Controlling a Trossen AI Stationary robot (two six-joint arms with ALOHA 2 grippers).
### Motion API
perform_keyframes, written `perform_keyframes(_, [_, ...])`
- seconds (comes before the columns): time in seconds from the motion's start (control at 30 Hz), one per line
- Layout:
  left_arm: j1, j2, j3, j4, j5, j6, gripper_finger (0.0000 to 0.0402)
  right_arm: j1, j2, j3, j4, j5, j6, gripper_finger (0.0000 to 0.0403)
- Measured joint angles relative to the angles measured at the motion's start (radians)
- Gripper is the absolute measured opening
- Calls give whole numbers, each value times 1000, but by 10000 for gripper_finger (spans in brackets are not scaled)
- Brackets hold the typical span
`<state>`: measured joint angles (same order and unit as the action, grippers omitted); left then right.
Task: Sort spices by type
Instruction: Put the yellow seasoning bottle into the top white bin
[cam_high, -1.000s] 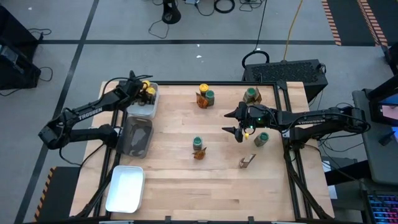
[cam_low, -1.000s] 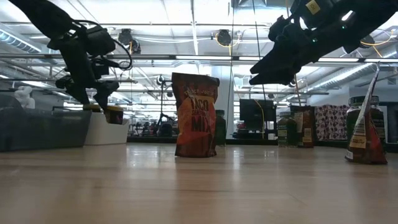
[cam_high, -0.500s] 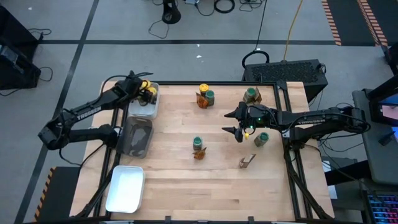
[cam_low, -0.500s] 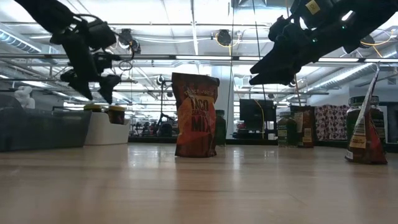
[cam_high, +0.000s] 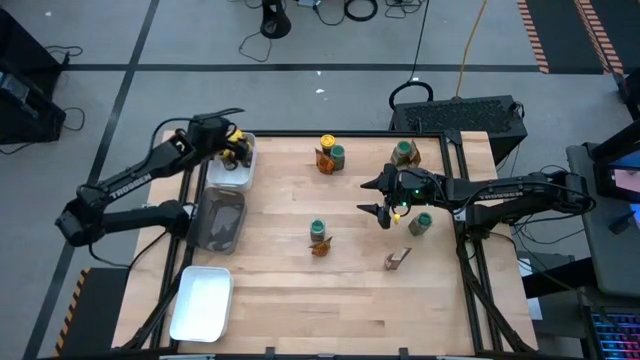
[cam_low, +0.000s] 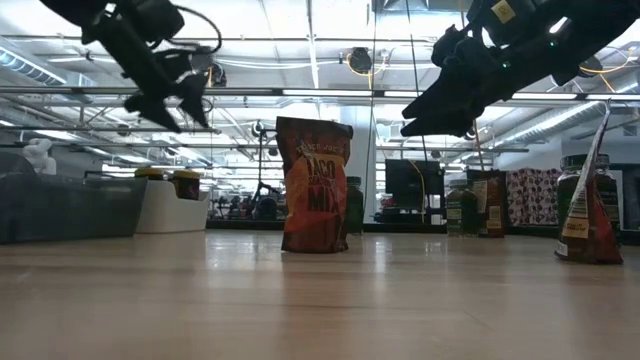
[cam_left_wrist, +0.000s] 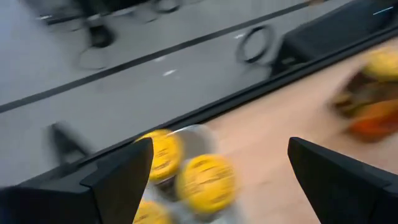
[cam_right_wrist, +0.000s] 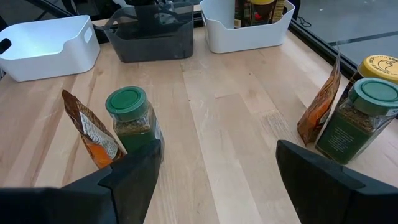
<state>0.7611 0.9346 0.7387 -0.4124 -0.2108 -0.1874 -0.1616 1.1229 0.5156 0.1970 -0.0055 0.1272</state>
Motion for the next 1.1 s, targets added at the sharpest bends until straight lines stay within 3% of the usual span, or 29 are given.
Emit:
perform_keyframes(0.17, [-63,50,0,184,157,-16,376,0,0,0,0,0,0,299])
perform_keyframes(0.3, [-108,137,48,246,166,-7,370,0,0,0,0,0,2,299])
perform_keyframes(0.53, [-163,389,278,230,206,87,361,0,0,0,0,0,3,299])
perform_keyframes(0.87, [-174,803,760,-91,248,370,361,0,0,0,-18,0,-5,299])
perform_keyframes(1.1, [-148,1037,1036,-233,274,394,361,0,0,0,-22,0,-19,299])
